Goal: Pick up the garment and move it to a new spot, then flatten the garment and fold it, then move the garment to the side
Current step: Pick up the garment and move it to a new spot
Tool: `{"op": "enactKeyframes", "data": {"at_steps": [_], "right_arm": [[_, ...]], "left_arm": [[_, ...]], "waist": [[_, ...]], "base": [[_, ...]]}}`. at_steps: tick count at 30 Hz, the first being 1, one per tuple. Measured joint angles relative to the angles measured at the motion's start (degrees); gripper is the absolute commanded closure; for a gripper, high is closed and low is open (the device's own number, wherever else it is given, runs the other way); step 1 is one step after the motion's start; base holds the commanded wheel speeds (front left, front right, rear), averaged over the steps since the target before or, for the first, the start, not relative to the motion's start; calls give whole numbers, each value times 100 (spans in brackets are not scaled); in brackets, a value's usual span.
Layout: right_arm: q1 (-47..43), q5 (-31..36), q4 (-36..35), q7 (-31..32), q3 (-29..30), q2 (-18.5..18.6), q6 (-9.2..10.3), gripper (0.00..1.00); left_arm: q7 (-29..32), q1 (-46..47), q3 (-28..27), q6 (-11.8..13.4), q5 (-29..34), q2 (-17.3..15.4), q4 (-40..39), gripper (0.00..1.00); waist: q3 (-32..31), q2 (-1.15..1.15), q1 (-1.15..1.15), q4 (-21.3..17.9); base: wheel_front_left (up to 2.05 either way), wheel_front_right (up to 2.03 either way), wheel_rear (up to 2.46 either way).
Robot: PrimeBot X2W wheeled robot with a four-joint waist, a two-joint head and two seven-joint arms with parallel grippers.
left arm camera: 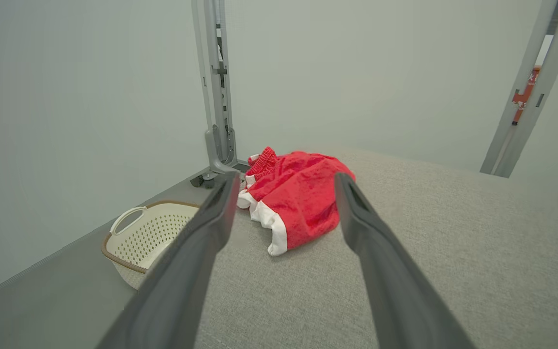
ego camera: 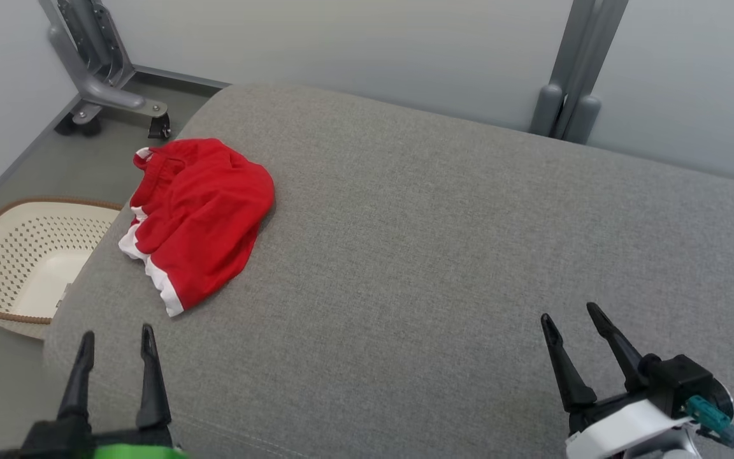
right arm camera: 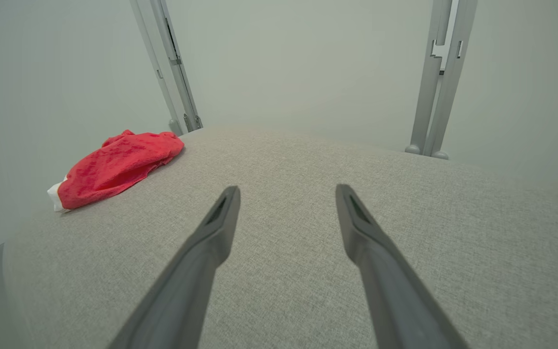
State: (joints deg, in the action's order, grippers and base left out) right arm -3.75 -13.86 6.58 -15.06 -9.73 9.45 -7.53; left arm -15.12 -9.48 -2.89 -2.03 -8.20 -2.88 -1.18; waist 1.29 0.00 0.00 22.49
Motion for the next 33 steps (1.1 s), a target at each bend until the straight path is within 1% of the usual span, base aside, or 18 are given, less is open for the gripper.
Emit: {"op": "enactKeyframes", "data": {"at_steps": [3, 6, 10, 14, 17, 19, 22, 24, 27, 29, 33], "right_arm": [[211, 58, -37, 0, -11, 164, 0, 0], [398, 103, -73, 0, 16, 347, 0, 0], [635, 183, -129, 0, 45, 645, 0, 0], [881, 259, -201, 0, 158, 872, 0, 0], [1003, 310, -261, 0, 274, 957, 0, 0], [1035, 310, -261, -1, 300, 943, 0, 0], [1100, 334, -265, 0, 326, 927, 0, 0], [1128, 360, -280, 0, 323, 896, -1, 0], [1133, 385, -312, 0, 349, 875, -1, 0], [1157, 394, -352, 0, 378, 873, -1, 0], [1247, 409, -500, 0, 524, 859, -1, 0]], "left_arm": [[0, 551, -159, -176, 35, -44, 146, 0], [0, 1170, -293, -307, -44, -160, 534, 0], [64, 2375, -290, -431, -265, -505, 1503, 0], [647, 3771, -216, -499, -519, -903, 2380, 0], [1284, 4679, -167, -512, -803, -1077, 3158, 0], [1860, 5192, -207, -524, -1149, -1159, 3835, 0], [2264, 5734, -282, -530, -1369, -1410, 4589, 0], [2412, 5981, -314, -531, -1473, -1559, 4982, 0], [2730, 6273, -344, -531, -1861, -1637, 5466, 0], [2951, 6411, -307, -544, -2057, -1763, 5709, 0], [2975, 6557, -411, -545, -2230, -2198, 6167, 0]], "waist": [[225, 0, 0, -8], [483, 0, 0, -32], [930, 0, 0, -85], [1394, 0, 1, -158], [1731, 0, 2, -227], [1955, 0, 1, -291], [2226, 0, 2, -408], [2364, 0, 2, -518], [2523, 0, 2, -730], [2620, 0, 2, -892], [2799, 0, 1, -1188]], "base": [[0, 0, 0], [0, 0, 0], [0, 0, 0], [0, 0, 0], [0, 0, 0], [0, 0, 0], [0, 0, 0], [0, 0, 0], [0, 0, 0], [0, 0, 0], [0, 0, 0]]}}
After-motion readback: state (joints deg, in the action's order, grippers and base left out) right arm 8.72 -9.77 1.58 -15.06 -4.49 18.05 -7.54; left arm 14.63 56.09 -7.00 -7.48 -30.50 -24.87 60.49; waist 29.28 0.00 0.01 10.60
